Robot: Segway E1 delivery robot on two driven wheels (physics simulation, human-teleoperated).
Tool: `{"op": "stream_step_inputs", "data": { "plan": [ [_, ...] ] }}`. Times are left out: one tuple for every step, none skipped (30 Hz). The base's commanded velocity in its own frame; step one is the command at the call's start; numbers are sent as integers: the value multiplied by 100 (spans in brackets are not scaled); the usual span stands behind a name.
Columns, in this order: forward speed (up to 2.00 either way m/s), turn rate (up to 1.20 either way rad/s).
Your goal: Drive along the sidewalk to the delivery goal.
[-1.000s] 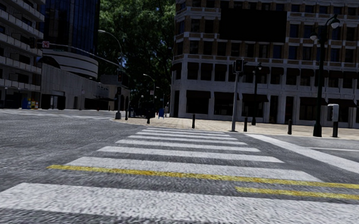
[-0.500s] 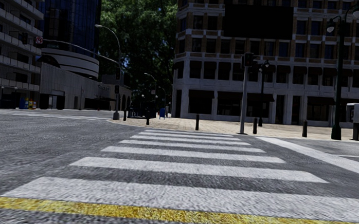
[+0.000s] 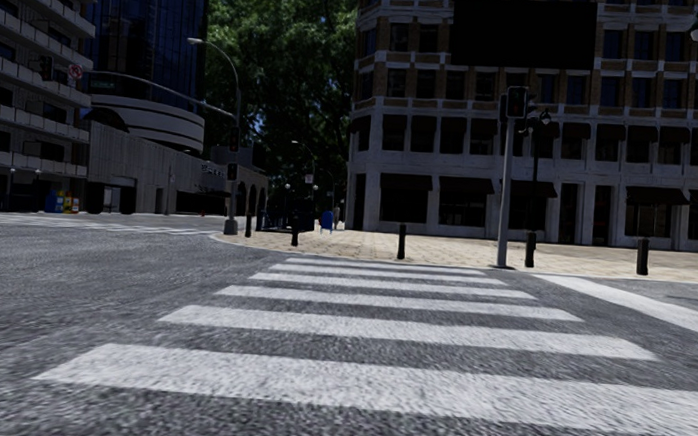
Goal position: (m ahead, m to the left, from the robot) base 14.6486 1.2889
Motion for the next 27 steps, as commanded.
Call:
{"op": "stream_step_inputs", "data": {
  "plan": [
    [200,26],
    [200,26],
    [200,26],
    [200,24],
    [200,18],
    [200,12],
    [200,0],
    [200,0],
    [200,0],
    [200,0],
    [200,0],
    [200,0],
    [200,0],
    [200,0],
    [200,0],
    [200,0],
    [200,0],
    [200,0],
    [200,0],
    [200,0],
    [200,0],
    [200,0],
    [200,0],
    [200,0],
    [200,0],
    [200,0],
    [200,0]
  ]
}}
